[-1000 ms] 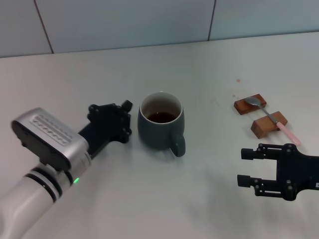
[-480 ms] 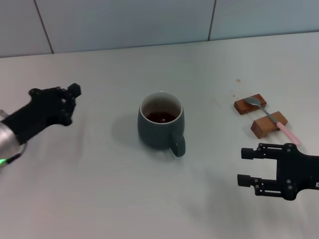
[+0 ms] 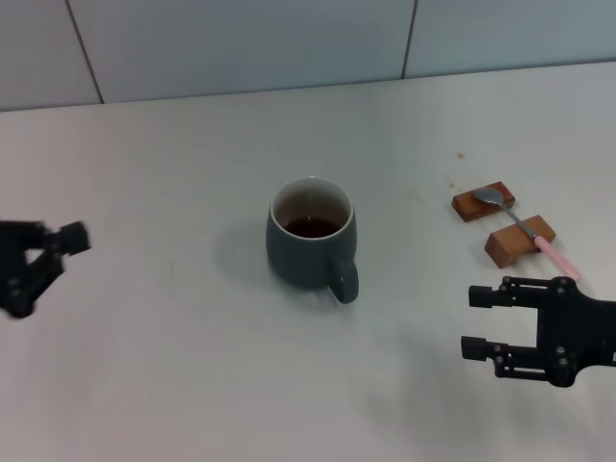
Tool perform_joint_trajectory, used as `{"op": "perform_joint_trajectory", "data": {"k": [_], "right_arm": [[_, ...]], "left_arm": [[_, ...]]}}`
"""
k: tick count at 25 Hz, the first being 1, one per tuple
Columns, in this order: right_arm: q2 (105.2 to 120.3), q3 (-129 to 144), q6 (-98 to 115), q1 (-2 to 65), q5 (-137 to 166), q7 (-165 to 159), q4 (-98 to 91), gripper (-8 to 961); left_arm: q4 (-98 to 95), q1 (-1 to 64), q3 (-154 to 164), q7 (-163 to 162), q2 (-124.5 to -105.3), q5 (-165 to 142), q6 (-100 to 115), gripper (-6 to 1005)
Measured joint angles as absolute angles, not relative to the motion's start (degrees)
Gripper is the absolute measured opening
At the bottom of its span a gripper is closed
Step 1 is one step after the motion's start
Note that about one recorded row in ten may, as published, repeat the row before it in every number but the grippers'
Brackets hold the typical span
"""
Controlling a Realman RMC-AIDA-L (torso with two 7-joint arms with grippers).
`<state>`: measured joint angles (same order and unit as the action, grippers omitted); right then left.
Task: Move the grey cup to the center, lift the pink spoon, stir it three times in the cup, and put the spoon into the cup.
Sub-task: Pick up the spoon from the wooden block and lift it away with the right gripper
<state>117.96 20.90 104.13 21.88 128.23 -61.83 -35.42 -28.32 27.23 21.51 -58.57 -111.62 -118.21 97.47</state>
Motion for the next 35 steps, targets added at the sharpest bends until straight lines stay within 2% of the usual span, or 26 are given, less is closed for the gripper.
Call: {"op": "perform_joint_trajectory", "data": {"k": [1,2,3,8,9,17,32,35], "right_arm": [[117.95,20.88,104.16,21.88,128.23,-61.86,-35.42,663],[117.95,20.88,104.16,21.88,128.23,-61.86,-35.42,663],[117.95,20.84,104.17,21.88,128.23,-61.9,-35.42,663],[117.97,20.82,104.16,21.97,128.17,-62.02,-35.42,663],[117.98,20.82,104.16,22.03,128.12,-62.18,-35.42,662],[118.03,20.83,104.15,21.95,127.27,-62.74,-35.42,661],[118.12,20.81,104.55,21.21,125.26,-63.09,-33.56,661],[117.95,20.78,104.61,20.88,124.25,-63.11,-32.73,661]], "left_arm": [[-28.36,26.58,21.52,-58.82,-110.67,-118.21,99.65,-2],[-28.36,26.58,21.52,-58.82,-110.67,-118.21,99.65,-2],[-28.54,25.52,21.56,-59.12,-109.6,-118.23,102.1,-2],[-28.63,24.73,22.48,-57.81,-110.22,-119.71,102.31,-2],[-28.67,24.5,23.06,-56.88,-110.78,-120.29,102.31,8],[-28.81,24.22,23.23,-58.21,-111.27,-121.09,102.37,91],[-29.86,22.97,23.24,-57.86,-111.06,-121.17,103.0,736],[-30.13,22.69,23.27,-57.86,-111.3,-121.17,103.1,761]]}}
